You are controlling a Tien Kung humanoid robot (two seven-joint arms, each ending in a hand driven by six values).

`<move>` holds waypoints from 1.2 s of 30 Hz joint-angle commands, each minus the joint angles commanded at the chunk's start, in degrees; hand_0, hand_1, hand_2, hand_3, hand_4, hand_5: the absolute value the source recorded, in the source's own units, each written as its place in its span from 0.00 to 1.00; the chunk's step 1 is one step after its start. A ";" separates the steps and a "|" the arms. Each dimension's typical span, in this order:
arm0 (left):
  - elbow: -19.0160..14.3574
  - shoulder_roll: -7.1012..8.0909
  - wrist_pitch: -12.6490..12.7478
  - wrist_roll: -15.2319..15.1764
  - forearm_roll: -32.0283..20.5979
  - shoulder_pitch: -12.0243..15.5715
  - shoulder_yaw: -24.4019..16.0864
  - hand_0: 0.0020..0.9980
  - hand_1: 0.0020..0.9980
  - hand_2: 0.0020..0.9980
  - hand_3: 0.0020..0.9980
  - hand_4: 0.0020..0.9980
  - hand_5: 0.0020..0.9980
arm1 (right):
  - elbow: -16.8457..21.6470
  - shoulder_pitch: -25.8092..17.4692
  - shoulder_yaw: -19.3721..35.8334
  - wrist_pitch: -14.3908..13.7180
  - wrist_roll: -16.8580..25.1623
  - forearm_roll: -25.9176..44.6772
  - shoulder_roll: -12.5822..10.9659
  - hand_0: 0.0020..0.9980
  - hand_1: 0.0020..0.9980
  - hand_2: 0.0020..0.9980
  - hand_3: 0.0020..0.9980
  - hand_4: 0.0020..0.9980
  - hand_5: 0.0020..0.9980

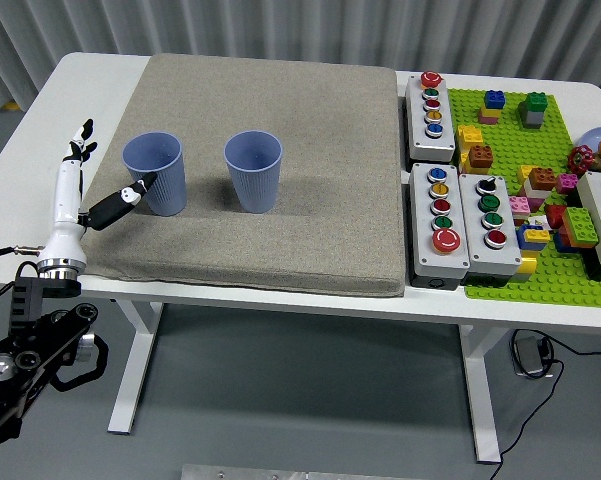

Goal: Pick cup pour cup place

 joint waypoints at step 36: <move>-6.78 -4.71 -7.48 -5.77 -23.83 0.34 -11.63 0.84 0.87 1.00 0.99 0.87 1.00 | -0.03 -0.24 0.14 -0.13 0.00 -0.52 0.08 0.67 0.60 0.56 0.57 0.00 0.06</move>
